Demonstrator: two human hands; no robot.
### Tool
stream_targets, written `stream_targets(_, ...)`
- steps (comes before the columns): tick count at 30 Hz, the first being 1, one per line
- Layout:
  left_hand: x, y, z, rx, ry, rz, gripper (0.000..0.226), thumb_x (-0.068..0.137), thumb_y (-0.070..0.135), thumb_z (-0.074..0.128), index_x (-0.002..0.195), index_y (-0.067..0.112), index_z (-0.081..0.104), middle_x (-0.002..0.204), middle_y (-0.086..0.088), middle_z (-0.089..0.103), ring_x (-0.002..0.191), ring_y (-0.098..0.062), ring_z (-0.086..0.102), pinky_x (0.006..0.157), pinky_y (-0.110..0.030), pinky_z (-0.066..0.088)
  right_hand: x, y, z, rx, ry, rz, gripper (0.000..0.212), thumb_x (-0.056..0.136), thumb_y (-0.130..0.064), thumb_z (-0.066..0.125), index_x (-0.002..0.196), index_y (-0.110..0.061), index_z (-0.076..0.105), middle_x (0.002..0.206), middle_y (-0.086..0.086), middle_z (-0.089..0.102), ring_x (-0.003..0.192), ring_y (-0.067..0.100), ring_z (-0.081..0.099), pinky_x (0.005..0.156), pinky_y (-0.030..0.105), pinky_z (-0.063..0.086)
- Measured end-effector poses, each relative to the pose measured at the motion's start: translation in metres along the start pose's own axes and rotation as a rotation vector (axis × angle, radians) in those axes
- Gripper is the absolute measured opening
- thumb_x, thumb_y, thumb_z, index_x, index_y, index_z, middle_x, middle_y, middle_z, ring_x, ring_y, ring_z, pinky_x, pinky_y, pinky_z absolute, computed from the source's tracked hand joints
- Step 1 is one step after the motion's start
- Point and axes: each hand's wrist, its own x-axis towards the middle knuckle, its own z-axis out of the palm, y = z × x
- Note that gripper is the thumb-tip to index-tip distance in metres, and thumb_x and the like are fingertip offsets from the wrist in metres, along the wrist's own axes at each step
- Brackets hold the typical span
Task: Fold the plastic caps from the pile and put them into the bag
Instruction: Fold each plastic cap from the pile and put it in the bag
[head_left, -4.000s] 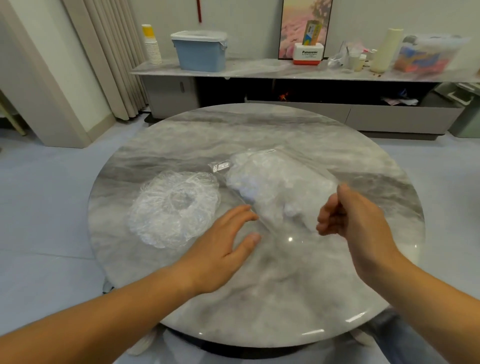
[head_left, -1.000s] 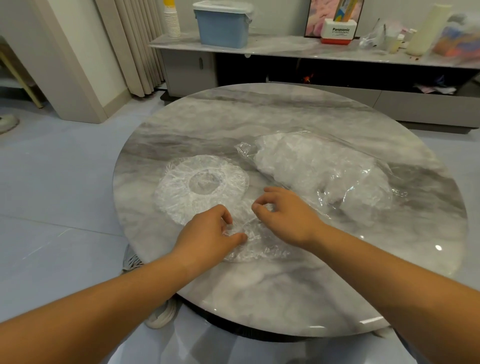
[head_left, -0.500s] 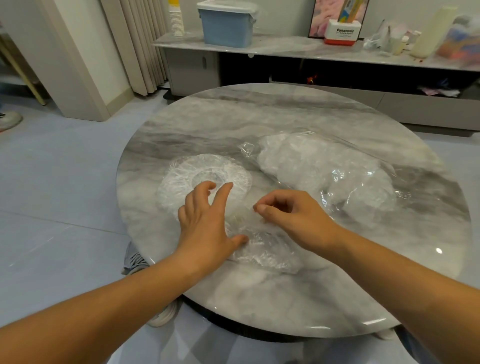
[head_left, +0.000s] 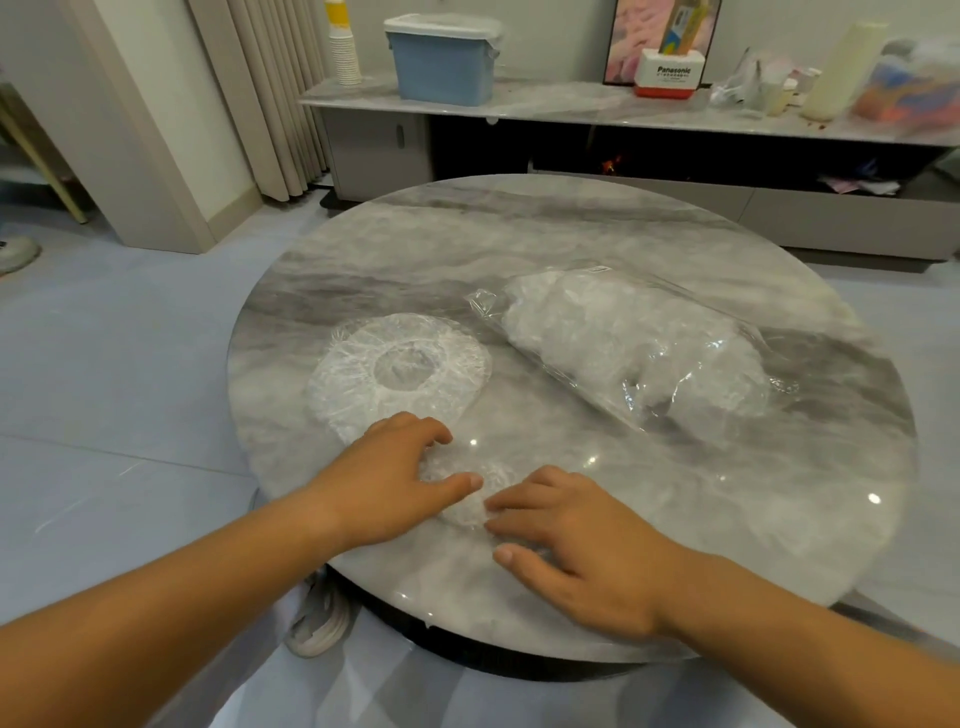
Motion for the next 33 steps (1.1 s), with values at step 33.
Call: stream_targets(33,-0.002,0.037,0.01,-1.061,-0.347,-0.293,0.026,0.103,0.018,0.05,0.118,0.004,0.066,0.101,-0.021,0.074,0.084,-0.029,0.07,0.071,-0.036,0.057,-0.03,0.011,0.016,0.005,0.243,-0.059,0.032,0.101,-0.042,0.048,0.121,-0.025,0.067,0.112,-0.009,0.057,0.11,0.01,0.054,0.098,0.032,0.044)
